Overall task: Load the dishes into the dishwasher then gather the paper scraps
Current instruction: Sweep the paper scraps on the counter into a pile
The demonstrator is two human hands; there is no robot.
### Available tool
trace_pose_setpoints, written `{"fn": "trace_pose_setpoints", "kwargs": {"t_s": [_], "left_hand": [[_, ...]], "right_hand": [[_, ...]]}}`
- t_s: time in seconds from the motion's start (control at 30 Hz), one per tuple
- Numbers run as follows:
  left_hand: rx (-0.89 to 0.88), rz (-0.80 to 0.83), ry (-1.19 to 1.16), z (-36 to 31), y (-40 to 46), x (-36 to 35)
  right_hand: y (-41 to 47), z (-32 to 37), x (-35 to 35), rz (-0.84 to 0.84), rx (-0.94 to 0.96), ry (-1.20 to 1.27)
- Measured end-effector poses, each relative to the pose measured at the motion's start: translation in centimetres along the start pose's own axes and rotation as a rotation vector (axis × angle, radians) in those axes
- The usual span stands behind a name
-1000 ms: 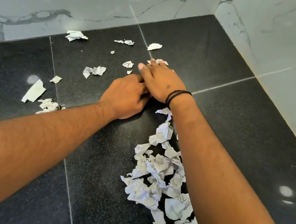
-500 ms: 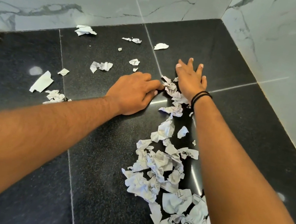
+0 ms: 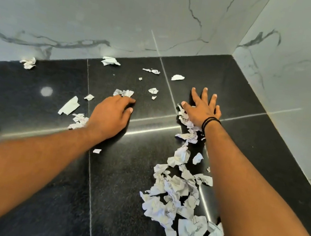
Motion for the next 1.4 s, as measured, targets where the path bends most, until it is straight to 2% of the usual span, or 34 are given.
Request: {"fn": "trace_pose_setpoints", "kwargs": {"t_s": [0.33, 0.47, 0.5, 0.57, 0.67, 0.9, 1.0, 1.1, 1.17, 1.27, 1.4], "left_hand": [[0.000, 0.024, 0.037, 0.2, -0.3, -0.6], [0.005, 0.035, 0.038, 0.4, -0.3, -0.7], [0.005, 0.036, 0.042, 0.4, -0.3, -0.7], [-0.005, 0.042, 0.060, 0.2, -0.2, -0.6], [-0.001, 0.056, 0.062, 0.3, -0.3, -0.7], [0.008, 0.043, 0.050, 0.3, -0.3, -0.8], [0.008, 0.037, 0.048, 0.4, -0.4, -0.8], [-0.008, 0.038, 0.060, 0.2, -0.3, -0.6], [-0.017, 0.042, 0.072, 0.1, -0.2, -0.6], [-0.012, 0.043, 0.082, 0.1, -0.2, -0.6], [-0.017, 0.050, 0.080, 0.0, -0.2, -0.5]], "right_hand": [[-0.2, 1.6, 1.3, 0.027, 0.027, 0.006], [-5.1, 8.1, 1.3, -0.329, 0.288, -0.056], [-6.2, 9.9, 0.7, -0.329, 0.360, -0.057], [-6.7, 12.4, -1.5, -0.220, 0.435, -0.086], [-6.2, 12.6, -4.6, -0.103, 0.415, -0.220], [-11.9, 6.5, -6.0, -0.118, 0.318, -0.221], [-13.5, 6.0, -4.9, -0.117, 0.275, -0.249], [-11.4, 8.8, -2.3, -0.237, 0.301, -0.140], [-8.8, 11.6, -1.8, -0.215, 0.355, -0.070], [-4.7, 15.7, -2.2, -0.172, 0.408, -0.106], [-0.9, 16.7, -3.8, -0.109, 0.354, -0.173]]}}
Point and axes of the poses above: each hand's wrist, its own y-axis towards the middle knuckle, its own x-axis out of the back of the hand, z = x × y, the point moved 7 cm from there along y, towards the middle knuckle, and after that the axes turned 14 degrees about -x, right-handed, at the moved point
